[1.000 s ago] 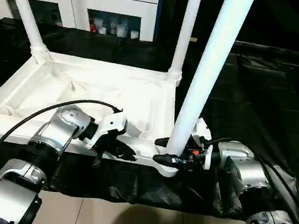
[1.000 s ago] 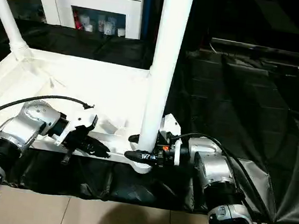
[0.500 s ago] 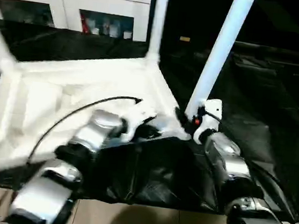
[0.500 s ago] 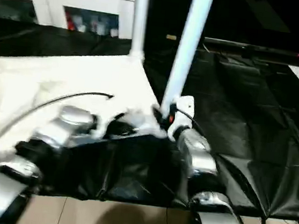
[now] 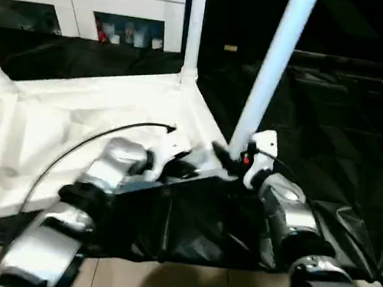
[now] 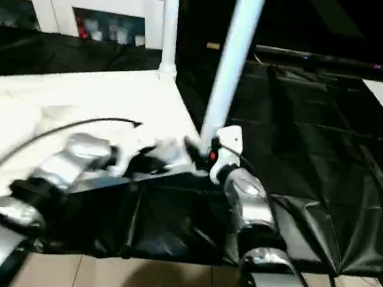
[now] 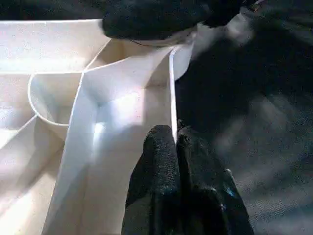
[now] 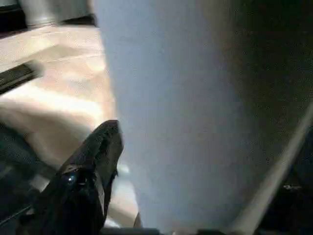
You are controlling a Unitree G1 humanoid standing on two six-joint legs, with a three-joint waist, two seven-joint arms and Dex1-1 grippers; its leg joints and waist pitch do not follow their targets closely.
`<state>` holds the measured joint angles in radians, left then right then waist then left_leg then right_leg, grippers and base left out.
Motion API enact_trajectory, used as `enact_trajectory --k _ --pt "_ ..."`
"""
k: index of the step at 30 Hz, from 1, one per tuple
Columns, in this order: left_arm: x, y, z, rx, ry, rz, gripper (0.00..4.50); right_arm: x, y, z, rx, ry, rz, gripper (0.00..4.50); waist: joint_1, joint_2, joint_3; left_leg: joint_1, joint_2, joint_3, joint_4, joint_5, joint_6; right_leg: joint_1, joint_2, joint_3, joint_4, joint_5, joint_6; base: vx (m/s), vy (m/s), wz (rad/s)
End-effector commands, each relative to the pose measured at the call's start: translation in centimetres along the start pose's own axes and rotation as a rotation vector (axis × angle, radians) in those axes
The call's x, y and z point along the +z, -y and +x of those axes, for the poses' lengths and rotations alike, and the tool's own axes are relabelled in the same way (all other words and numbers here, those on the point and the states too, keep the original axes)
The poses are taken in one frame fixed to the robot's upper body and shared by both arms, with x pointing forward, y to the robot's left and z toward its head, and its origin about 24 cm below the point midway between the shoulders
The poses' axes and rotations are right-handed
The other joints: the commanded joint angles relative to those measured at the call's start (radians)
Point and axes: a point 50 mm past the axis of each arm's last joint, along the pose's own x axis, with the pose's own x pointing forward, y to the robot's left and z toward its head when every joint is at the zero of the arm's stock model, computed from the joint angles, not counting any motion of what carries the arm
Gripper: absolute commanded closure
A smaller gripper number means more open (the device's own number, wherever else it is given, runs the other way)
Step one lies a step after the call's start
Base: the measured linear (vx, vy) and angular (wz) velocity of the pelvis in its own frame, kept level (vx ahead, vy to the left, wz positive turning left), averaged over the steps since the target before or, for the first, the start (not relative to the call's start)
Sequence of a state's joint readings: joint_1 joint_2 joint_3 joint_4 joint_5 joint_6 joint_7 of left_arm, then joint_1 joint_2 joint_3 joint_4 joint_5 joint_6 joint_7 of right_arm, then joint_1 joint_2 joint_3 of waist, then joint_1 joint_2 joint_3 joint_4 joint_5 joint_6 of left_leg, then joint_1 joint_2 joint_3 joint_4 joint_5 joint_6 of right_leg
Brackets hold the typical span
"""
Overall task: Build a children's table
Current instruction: Rotate leg to tighten
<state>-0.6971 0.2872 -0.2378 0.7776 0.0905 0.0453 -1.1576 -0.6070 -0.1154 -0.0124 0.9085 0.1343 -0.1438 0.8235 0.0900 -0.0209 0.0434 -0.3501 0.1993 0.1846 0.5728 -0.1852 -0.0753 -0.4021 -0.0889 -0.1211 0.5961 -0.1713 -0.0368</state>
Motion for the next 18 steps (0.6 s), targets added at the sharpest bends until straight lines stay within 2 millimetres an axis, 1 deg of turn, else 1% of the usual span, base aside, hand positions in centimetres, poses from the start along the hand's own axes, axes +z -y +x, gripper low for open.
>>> enact_trajectory --k 1,2,3,4,5,6,7,9,11,12,13,15,17,18 --pt "0.9 0.8 0.5 -0.103 0.022 0.069 4.5 -1.0 -2.2 0.5 0.232 -0.07 0.004 1.17 0.009 0.007 -0.059 0.001 0.047 -0.01 -0.06 -0.177 0.086 0.058 -0.074 0.064 -0.067 -0.202 -0.204 0.0 0.0 0.0" --pt "0.9 0.8 0.5 -0.103 0.022 0.069 4.5 -1.0 -2.2 0.5 0.232 -0.07 0.004 1.17 0.01 0.006 -0.059 -0.001 0.048 -0.01 -0.061 -0.181 0.086 0.059 -0.074 0.064 -0.063 -0.194 -0.208 0.0 0.0 0.0" --pt "0.6 0.8 -0.1 -0.128 0.019 0.073 4.5 -1.1 -2.2 -0.2 0.309 -0.099 -0.005 1.17 0.011 0.006 -0.058 0.0 0.048 -0.011 -0.062 -0.19 0.079 0.059 -0.076 0.064 -0.065 -0.206 -0.21 0.0 0.0 0.0" --pt "0.6 0.8 -0.3 -0.132 0.018 0.074 4.5 -1.2 -2.2 -0.3 0.322 -0.105 -0.007 1.17 0.014 0.006 -0.059 0.002 0.047 -0.011 -0.061 -0.199 0.077 0.059 -0.076 0.063 -0.066 -0.217 -0.21 0.0 0.0 0.0" --pt "0.2 0.9 -1.1 -0.171 0.011 0.076 4.5 -1.3 -2.3 -1.2 0.435 -0.15 -0.018 1.17 0.015 0.005 -0.057 0.001 0.048 -0.01 -0.063 -0.206 0.075 0.058 -0.076 0.064 -0.067 -0.236 -0.206 0.0 0.0 0.0" --pt "0.2 0.9 -1.2 -0.174 0.01 0.077 4.5 -1.3 -2.4 -1.2 0.441 -0.153 -0.018 1.17 0.016 0.004 -0.057 0.001 0.047 -0.01 -0.062 -0.207 0.076 0.059 -0.076 0.064 -0.068 -0.241 -0.203 0.0 0.0 0.0" --pt "0.1 0.9 -1.4 -0.185 0.009 0.076 4.5 -1.4 -2.4 -1.4 0.468 -0.163 -0.019 1.17 0.017 0.005 -0.056 0.001 0.049 -0.011 -0.063 -0.209 0.073 0.057 -0.078 0.065 -0.068 -0.249 -0.199 0.0 0.0 0.0" --pt "-0.4 1.2 -2.6 -0.252 -0.007 0.072 4.5 -1.4 -2.9 -2.4 0.624 -0.222 -0.015 1.17 0.022 0.003 -0.056 0.002 0.047 -0.012 -0.064 -0.216 0.069 0.058 -0.078 0.065 -0.072 -0.276 -0.19 0.0 0.0 0.0" --pt "-0.7 1.3 -3.2 -0.282 -0.02 0.071 4.5 -1.3 -3.3 -2.7 0.702 -0.244 -0.011 1.17 0.026 0.004 -0.057 0.002 0.05 -0.011 -0.064 -0.207 0.071 0.056 -0.078 0.067 -0.069 -0.264 -0.191 0.0 0.0 0.0" --pt "-0.7 1.4 -3.2 -0.284 -0.021 0.071 4.5 -1.3 -3.3 -2.7 0.705 -0.245 -0.011 1.44 0.027 0.005 -0.058 0.004 0.051 -0.011 -0.064 -0.2 0.069 0.054 -0.078 0.067 -0.067 -0.247 -0.199 0.0 0.0 0.0" --pt "-0.9 1.5 -3.6 -0.307 -0.028 0.067 4.5 -1.2 -3.7 -2.7 0.75 -0.258 -0.011 1.53 0.027 -0.001 -0.057 0.005 0.051 -0.01 -0.064 -0.2 0.069 0.054 -0.077 0.067 -0.068 -0.247 -0.201 0.0 0.0 0.0" --pt "-1.0 1.6 -3.7 -0.314 -0.031 0.066 4.5 -1.2 -3.9 -2.6 0.769 -0.263 -0.006 1.59 0.029 0.002 -0.056 0.005 0.051 -0.012 -0.066 -0.206 0.06 0.053 -0.079 0.067 -0.067 -0.265 -0.196 0.0 0.0 0.0" --pt "-1.1 1.7 -3.8 -0.321 -0.036 0.067 4.5 -1.1 -4.1 -2.6 0.8 -0.273 0.0 1.86 0.03 0.001 -0.054 0.006 0.05 -0.012 -0.068 -0.222 0.045 0.051 -0.08 0.067 -0.072 -0.306 -0.184 0.0 0.0 0.0" --pt "-1.1 1.7 -3.8 -0.321 -0.036 0.067 4.5 -1.1 -4.1 -2.6 0.8 -0.273 0.0 1.86 0.03 0.001 -0.055 0.007 0.051 -0.012 -0.067 -0.222 0.042 0.052 -0.081 0.067 -0.072 -0.309 -0.181 0.0 0.0 0.0"
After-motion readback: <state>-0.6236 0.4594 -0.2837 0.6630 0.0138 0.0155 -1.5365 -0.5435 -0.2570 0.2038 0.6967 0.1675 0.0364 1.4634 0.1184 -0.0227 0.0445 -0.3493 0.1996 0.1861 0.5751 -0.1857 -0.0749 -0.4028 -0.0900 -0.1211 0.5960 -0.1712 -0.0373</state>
